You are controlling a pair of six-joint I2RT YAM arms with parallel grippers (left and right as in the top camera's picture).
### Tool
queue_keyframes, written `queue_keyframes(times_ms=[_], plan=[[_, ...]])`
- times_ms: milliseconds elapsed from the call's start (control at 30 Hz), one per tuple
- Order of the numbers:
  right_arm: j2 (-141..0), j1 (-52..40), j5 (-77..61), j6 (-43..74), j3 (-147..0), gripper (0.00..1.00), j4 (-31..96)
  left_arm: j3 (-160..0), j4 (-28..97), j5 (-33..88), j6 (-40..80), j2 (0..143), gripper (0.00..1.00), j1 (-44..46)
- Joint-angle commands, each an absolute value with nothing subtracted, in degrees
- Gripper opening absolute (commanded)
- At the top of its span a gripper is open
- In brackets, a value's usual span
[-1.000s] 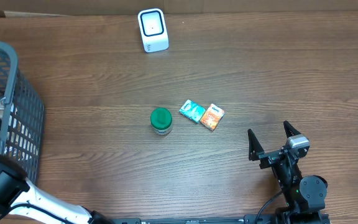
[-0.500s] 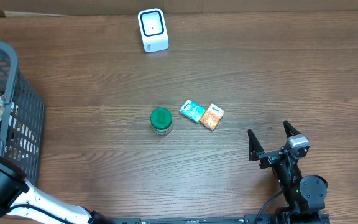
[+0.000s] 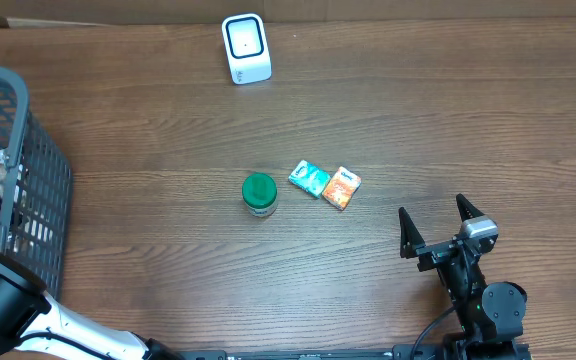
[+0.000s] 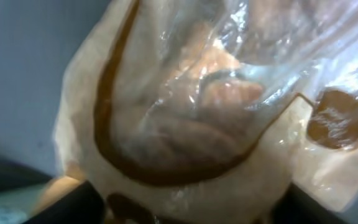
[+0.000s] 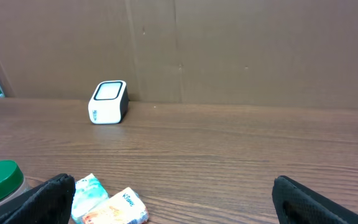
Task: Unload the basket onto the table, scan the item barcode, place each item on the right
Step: 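Lift the mushroom bag up out of the basket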
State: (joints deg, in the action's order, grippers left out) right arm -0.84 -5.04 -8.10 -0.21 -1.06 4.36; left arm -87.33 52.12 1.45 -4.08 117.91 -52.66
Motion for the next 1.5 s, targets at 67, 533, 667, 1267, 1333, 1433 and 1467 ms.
queue_keyframes(times_ms=[67,533,667,1267,1333,1433,1467], plan=[[-0.4,-5.45,-7.57,-0.49,-0.45,1.0,4.16,-84.47,51.86,3.33,-4.03,120.31,0.4,-53.12],[-0.4,-5.45,-7.57,-0.49,-0.45,1.0,4.16,-92.16,60.69,5.82,-1.23,120.31,0.04,-53.12],[-0.38,-5.45,-7.57,-0.49,-0.45,1.0,4.16,-100.4,67.94,5.85,0.47,120.27,0.04,-53.1],[-0.4,-5.45,-7.55,-0.49,-0.45,1.0,4.16,-138.17,92.42,20.73,2.98,115.0,0.04,-48.95],[-0.4,-5.45,-7.57,-0.49,-0.45,1.0,4.16,-139.09,92.4,22.79,3.01,112.07,0.05,-47.83],[-0.4,-5.45,-7.57,-0.49,-0.45,1.0,4.16,-139.2,92.16,24.05,2.98,107.02,0.05,-45.21],[-0.4,-5.45,-7.57,-0.49,-0.45,1.0,4.16,-139.2,92.14,24.03,2.98,105.58,0.05,-44.21]])
